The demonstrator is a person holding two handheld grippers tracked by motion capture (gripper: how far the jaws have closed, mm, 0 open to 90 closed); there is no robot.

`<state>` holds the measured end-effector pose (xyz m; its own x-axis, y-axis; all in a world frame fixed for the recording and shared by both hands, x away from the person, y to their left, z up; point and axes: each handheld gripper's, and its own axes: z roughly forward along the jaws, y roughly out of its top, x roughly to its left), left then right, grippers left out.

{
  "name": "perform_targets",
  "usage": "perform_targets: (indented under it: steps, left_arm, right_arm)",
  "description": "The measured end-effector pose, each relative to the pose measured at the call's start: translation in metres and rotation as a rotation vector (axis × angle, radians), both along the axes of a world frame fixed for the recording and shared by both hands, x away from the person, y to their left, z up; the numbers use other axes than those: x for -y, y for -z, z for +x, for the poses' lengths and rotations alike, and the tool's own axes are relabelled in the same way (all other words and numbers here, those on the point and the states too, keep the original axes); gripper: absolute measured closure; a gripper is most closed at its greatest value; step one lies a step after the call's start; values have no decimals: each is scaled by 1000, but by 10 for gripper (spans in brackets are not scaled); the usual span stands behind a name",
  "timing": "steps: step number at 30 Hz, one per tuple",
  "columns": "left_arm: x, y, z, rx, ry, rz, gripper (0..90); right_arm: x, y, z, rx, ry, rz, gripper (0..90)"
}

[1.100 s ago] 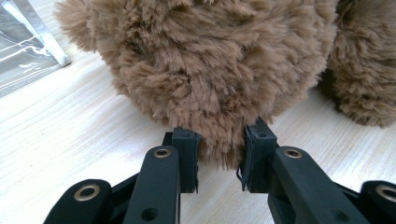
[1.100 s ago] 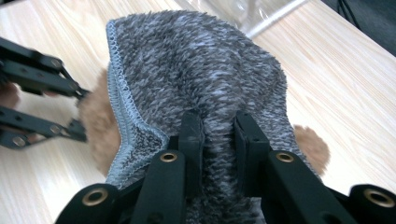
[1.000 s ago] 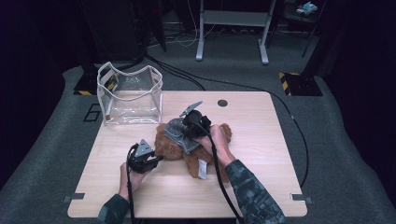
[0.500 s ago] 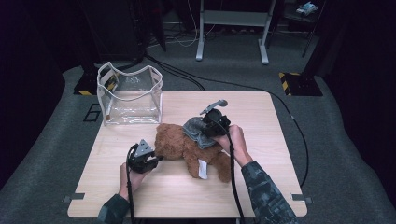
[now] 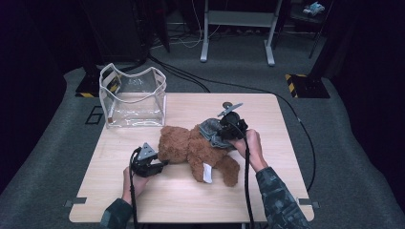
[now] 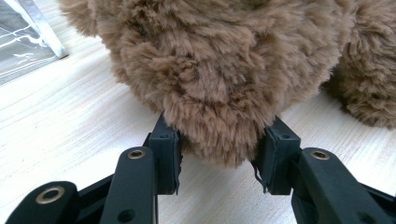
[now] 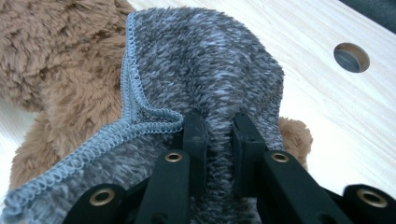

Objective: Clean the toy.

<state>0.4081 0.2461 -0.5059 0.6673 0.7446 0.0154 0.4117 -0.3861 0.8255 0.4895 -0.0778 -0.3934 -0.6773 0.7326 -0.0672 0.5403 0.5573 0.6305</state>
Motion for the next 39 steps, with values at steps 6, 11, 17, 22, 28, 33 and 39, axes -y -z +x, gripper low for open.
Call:
perform_targets:
  steps: [6,11,17,22,28,33,39]
  left_arm:
    - [0,0,0,-1,0,0,570]
    - [1,0,-1,9,2,3,603]
    - [1,-1,-1,7,14,15,673]
    - [2,0,-2,8,11,14,719]
    - [2,0,-2,16,14,21,738]
    - [2,1,-3,15,15,23,742]
    - [1,1,-3,1,24,20,742]
  right_arm:
    - [-18,-11,-4,37,-34,46,805]
    - [-49,-21,-6,61,-110,73,805]
    - [-94,-24,-7,70,-191,87,801]
    - [-107,-9,1,44,-196,3,802]
    - [-89,3,16,-13,-135,-16,803]
    - [-74,6,26,-42,-89,-33,803]
    - [-48,6,30,-44,-47,-66,803]
